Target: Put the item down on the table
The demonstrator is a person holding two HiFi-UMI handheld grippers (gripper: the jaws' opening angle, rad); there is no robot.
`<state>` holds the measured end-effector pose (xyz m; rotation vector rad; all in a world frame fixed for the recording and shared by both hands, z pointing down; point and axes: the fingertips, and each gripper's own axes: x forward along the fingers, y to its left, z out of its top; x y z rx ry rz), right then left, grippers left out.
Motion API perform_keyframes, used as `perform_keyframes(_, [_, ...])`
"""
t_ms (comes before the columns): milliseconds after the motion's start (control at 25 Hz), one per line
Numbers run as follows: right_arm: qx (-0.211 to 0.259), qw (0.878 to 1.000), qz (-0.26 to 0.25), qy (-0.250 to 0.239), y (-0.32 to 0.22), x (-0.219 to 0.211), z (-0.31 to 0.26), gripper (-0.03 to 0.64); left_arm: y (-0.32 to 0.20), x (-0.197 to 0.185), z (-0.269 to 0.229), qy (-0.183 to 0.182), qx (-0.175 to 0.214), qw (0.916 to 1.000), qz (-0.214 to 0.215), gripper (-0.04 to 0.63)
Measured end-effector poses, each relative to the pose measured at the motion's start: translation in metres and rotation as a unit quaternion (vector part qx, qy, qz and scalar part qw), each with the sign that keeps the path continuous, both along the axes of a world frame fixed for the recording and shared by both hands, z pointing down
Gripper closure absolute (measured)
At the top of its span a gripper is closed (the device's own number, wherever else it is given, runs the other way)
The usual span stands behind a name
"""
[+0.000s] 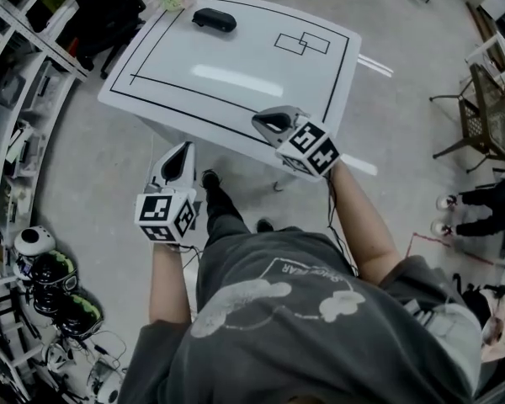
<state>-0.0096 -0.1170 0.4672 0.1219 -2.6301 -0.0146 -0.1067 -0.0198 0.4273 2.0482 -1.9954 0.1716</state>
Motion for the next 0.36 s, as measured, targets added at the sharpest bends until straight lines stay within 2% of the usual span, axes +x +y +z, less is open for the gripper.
perform_keyframes(360, [-0.003,1.0,-0.025,-0.002,0.038,0.003,0.009,0.618,0.049,0.002,0.004,-0.001,0.002,0.9995,-0.033,0.592])
